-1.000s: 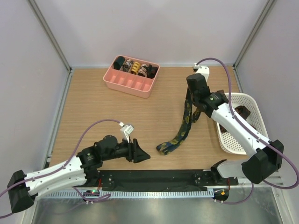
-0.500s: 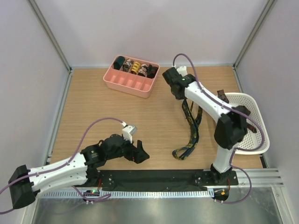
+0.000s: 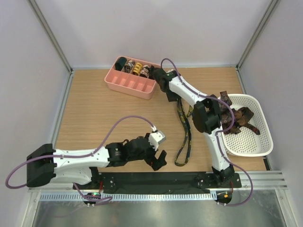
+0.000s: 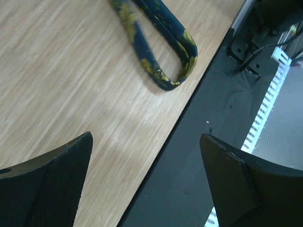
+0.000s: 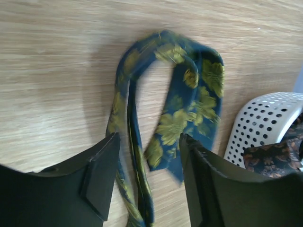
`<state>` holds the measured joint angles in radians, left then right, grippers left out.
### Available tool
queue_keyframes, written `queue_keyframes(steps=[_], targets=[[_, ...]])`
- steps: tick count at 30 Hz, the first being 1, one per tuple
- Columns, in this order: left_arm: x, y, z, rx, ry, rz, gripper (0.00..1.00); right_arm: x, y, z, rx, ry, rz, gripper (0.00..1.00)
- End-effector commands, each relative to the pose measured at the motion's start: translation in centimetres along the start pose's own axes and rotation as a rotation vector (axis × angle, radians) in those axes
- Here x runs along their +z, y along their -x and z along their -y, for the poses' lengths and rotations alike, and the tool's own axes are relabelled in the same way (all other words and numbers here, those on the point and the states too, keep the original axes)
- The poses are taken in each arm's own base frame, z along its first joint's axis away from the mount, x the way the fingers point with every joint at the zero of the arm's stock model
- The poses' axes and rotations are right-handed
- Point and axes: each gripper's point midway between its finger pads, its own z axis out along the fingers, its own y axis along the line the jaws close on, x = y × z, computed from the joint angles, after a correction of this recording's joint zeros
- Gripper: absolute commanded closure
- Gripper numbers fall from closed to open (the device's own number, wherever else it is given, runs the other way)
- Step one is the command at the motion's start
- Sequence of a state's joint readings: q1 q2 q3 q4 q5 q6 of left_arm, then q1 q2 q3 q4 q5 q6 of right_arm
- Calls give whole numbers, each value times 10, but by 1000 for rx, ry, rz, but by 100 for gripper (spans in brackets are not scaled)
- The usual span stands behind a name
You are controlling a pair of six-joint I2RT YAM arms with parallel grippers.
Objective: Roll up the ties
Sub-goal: Flatten the tie
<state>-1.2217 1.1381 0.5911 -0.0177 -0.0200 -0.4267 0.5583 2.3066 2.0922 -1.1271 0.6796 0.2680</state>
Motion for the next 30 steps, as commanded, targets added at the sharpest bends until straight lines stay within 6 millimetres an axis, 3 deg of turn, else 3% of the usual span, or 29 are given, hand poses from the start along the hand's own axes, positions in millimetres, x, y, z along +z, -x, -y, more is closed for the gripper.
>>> queue_keyframes(steps=[1,2,6,11,15,16,17,19,20,24,30], targets=[[9,29,20,119,0,97,5,-20,19,1,41,101,47,39],[12,34,23,124,4,104,4,-25,20,-6,56,176,44,38],[29,30,33,150,24,69,4,-41,28,-2,151,320,83,33],[40,34,55,174,24,53,3,-78,31,38,244,369,160,32],[52,33,61,137,91,-45,2,-95,26,76,377,410,222,32],[60,40,69,127,99,-51,1,-91,13,78,394,432,204,32],[63,38,70,128,134,-57,0,-100,12,98,444,437,239,31],[74,31,72,103,195,-112,0,-99,0,107,475,449,239,30],[77,29,72,114,229,-122,0,-106,-3,124,506,444,264,30],[99,11,64,126,338,-233,0,-110,-22,144,543,438,265,29],[123,2,48,109,456,-262,0,-121,-40,163,558,430,287,29]])
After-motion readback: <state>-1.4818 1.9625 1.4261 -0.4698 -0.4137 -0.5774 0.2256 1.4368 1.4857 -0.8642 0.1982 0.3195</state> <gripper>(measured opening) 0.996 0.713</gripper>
